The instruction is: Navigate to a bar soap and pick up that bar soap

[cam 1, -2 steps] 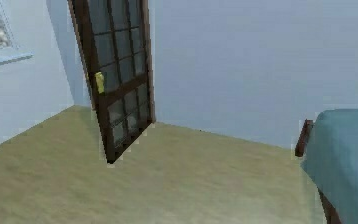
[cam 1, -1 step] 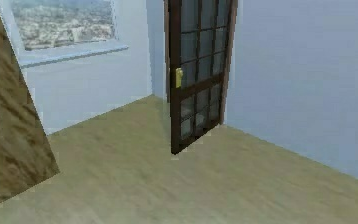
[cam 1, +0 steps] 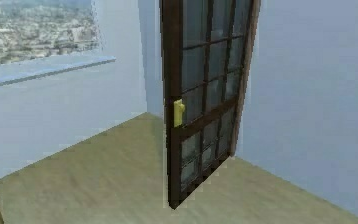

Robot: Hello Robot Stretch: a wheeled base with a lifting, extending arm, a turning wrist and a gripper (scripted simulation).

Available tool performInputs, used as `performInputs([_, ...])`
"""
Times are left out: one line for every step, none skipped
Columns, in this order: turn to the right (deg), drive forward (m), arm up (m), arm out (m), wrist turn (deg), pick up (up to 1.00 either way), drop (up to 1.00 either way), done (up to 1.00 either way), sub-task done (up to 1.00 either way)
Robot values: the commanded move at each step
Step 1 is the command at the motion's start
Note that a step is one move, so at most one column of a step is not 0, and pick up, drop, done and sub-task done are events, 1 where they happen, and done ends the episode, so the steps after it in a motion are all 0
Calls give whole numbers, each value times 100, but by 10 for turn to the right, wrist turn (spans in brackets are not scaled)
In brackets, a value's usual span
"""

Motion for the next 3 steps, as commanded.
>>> performInputs([-240, 0, 0, 0, 0, 0, 0, 0, 0])
performInputs([-30, 0, 0, 0, 0, 0, 0, 0, 0])
performInputs([0, 80, 0, 0, 0, 0, 0, 0, 0])
